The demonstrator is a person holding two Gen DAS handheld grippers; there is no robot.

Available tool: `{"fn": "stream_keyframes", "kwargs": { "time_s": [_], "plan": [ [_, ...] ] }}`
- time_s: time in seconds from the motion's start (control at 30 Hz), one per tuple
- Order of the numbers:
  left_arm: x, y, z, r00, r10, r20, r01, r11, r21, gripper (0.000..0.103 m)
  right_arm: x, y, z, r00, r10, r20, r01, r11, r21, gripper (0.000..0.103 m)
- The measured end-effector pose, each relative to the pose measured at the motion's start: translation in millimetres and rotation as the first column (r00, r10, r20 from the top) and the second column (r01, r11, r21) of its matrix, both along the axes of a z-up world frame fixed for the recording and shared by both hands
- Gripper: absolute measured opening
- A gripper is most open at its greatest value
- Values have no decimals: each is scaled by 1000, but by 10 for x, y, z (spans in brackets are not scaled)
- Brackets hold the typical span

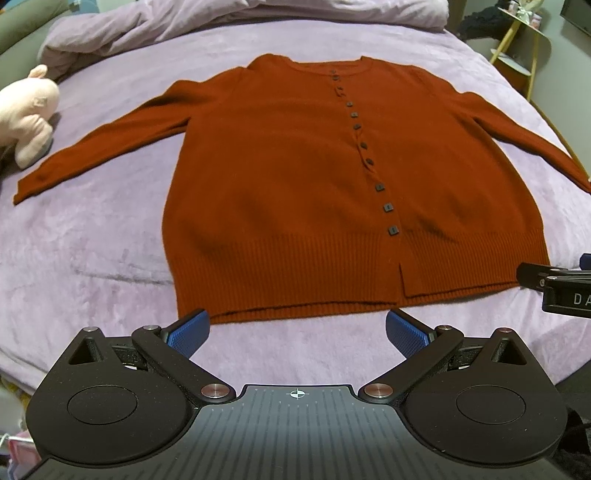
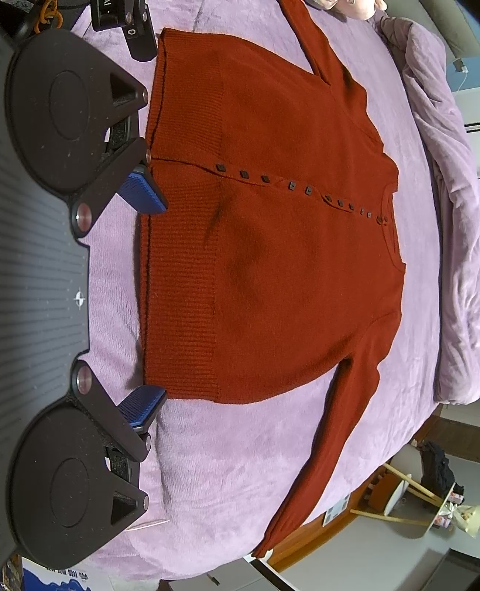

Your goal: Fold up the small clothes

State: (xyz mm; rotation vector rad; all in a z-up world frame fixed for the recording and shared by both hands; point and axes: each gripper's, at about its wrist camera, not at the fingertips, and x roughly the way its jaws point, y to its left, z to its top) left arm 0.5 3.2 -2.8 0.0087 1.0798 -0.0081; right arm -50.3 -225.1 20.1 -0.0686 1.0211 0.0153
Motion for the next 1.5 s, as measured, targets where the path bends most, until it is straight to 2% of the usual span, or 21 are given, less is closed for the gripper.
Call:
{"fn": "stream_keyframes", "kwargs": {
  "time_s": [1.5],
  "plan": [
    [7,16,14,1000,4,-11,-4,1000,-8,103,-20,-21,-13,1000,7,6,-7,1000,17,99]
  ]
}}
